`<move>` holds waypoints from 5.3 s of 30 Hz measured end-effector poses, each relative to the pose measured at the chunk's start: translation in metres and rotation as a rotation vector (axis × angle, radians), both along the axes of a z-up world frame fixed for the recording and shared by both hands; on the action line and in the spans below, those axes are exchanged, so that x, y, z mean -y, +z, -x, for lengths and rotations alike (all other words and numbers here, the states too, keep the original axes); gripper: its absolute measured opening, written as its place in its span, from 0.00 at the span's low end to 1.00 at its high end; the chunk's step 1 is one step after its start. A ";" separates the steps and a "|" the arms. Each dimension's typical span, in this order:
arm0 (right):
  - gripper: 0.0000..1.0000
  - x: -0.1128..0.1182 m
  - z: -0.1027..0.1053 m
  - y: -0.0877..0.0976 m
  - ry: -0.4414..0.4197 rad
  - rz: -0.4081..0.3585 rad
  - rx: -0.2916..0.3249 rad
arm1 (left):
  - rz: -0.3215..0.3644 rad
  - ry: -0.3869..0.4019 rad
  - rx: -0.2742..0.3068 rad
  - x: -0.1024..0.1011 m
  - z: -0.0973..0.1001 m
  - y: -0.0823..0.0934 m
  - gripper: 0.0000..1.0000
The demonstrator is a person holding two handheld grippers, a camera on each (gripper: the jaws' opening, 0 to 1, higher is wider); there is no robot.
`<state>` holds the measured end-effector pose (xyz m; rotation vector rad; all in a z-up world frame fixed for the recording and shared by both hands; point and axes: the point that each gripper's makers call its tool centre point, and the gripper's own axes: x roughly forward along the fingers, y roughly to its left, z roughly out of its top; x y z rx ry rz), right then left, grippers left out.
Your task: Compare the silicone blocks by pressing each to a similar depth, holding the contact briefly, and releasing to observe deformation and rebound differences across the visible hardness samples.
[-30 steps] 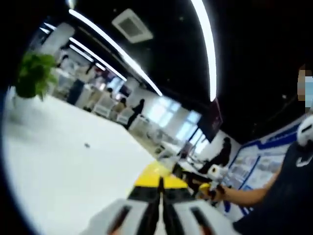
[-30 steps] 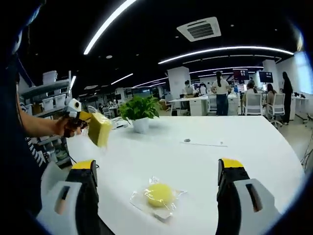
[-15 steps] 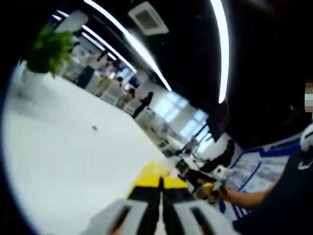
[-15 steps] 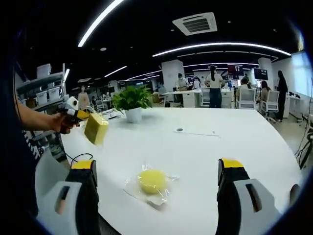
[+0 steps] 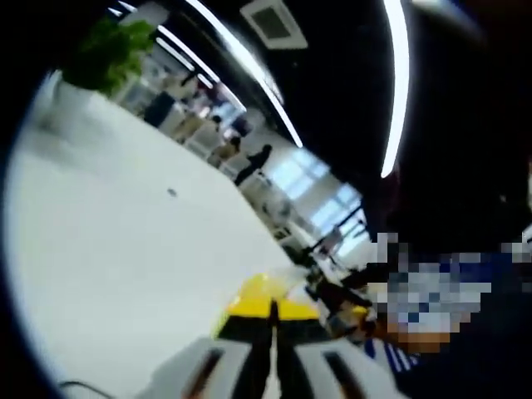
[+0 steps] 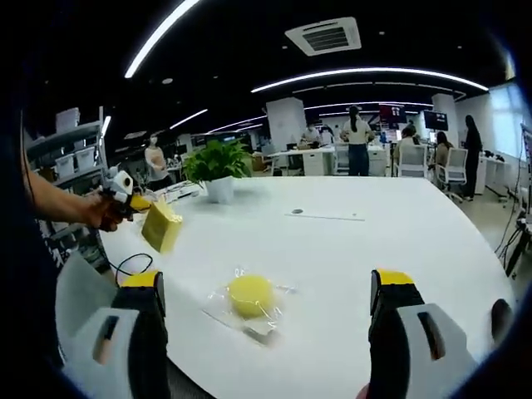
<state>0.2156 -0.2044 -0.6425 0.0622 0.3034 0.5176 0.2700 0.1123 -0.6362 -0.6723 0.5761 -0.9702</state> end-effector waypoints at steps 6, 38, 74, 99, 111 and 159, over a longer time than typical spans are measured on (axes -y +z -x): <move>0.96 0.005 0.001 -0.004 -0.017 -0.006 -0.003 | -0.007 0.000 -0.037 -0.001 0.001 -0.015 0.00; 0.96 -0.007 0.002 -0.020 -0.015 -0.008 -0.060 | -0.186 0.096 -0.130 -0.029 -0.044 -0.092 0.00; 0.97 0.018 -0.003 -0.042 -0.130 0.056 -0.152 | -0.534 0.000 0.027 -0.038 -0.068 -0.151 0.00; 0.97 0.025 -0.004 -0.050 -0.152 0.088 -0.177 | -0.577 0.229 0.124 -0.078 -0.085 -0.134 0.84; 0.97 0.029 -0.014 -0.036 -0.120 0.062 -0.138 | -0.583 0.184 0.323 -0.077 -0.060 -0.065 1.00; 0.97 0.047 0.003 -0.031 0.003 0.032 -0.154 | -0.522 0.233 0.280 -0.012 0.021 -0.021 1.00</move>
